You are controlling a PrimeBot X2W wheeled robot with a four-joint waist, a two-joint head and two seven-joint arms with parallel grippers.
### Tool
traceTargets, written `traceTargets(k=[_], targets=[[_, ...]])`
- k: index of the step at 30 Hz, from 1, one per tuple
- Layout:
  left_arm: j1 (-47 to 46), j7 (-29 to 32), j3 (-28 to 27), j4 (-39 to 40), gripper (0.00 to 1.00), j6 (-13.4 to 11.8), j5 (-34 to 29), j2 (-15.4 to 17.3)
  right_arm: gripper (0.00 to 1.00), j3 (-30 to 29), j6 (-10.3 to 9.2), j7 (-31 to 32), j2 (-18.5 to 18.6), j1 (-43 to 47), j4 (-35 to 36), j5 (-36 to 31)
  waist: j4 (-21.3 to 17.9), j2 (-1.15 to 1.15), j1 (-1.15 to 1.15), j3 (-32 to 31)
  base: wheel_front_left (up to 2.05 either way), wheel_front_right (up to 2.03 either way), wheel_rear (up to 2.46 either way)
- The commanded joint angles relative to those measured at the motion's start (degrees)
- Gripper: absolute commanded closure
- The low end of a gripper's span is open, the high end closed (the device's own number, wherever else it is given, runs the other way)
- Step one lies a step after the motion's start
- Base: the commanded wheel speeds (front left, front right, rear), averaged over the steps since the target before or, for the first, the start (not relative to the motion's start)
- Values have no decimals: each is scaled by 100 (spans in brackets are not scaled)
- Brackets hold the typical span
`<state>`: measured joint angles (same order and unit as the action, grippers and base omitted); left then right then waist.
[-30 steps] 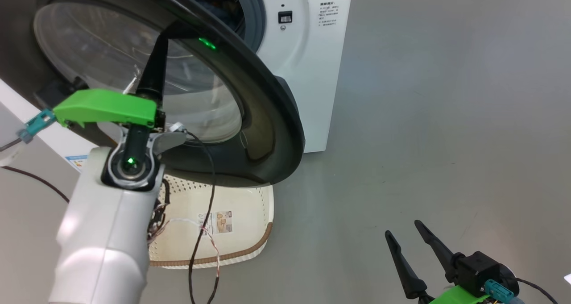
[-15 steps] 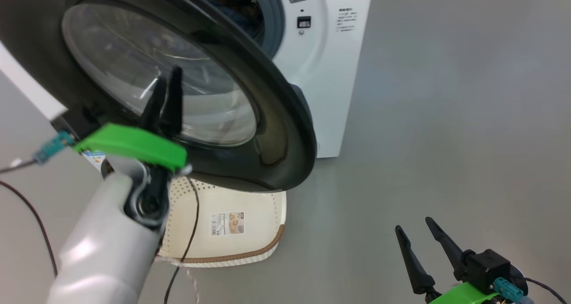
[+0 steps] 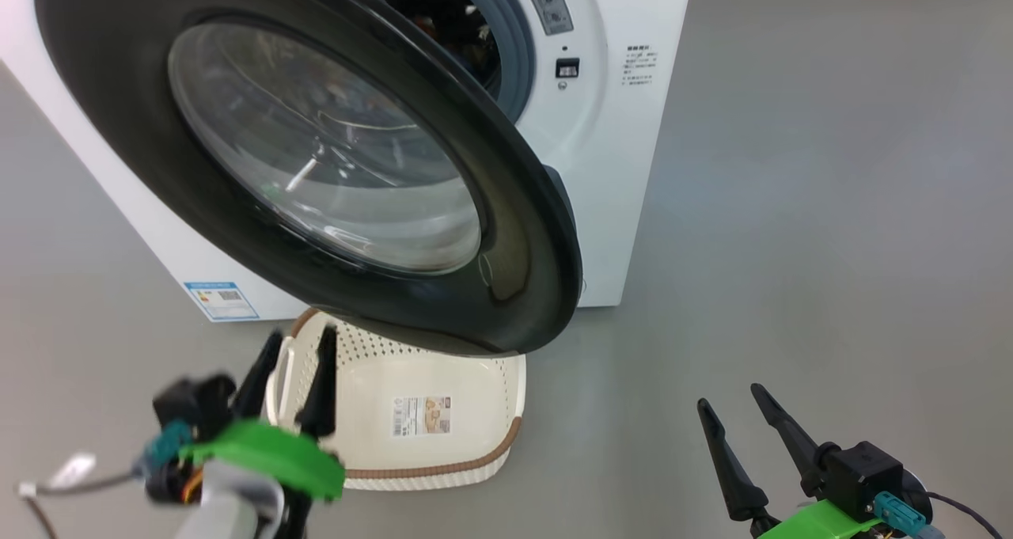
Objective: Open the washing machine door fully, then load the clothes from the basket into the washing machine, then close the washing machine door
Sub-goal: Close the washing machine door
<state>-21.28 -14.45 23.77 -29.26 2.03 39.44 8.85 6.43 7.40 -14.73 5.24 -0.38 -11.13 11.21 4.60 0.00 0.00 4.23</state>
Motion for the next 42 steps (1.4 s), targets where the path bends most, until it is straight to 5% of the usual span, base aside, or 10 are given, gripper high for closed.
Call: traceTargets(k=[1,13,42], targets=[[62,-53,-300,224,0,-64,-202,140,0,111,9,-27,9,-128,134,36,31,0,0,-62,0,0,0],[1616,-54,-1457,1133,0,-378,-1541,-117,0,117,9,-27,34,-4,121,78,154,0,0,-374,0,0,0],[2181,-54,-1985,1407,0,-68,-2317,-444,0,-253,9,-27,-38,-29,88,48,435,0,0,-501,0,0,0]])
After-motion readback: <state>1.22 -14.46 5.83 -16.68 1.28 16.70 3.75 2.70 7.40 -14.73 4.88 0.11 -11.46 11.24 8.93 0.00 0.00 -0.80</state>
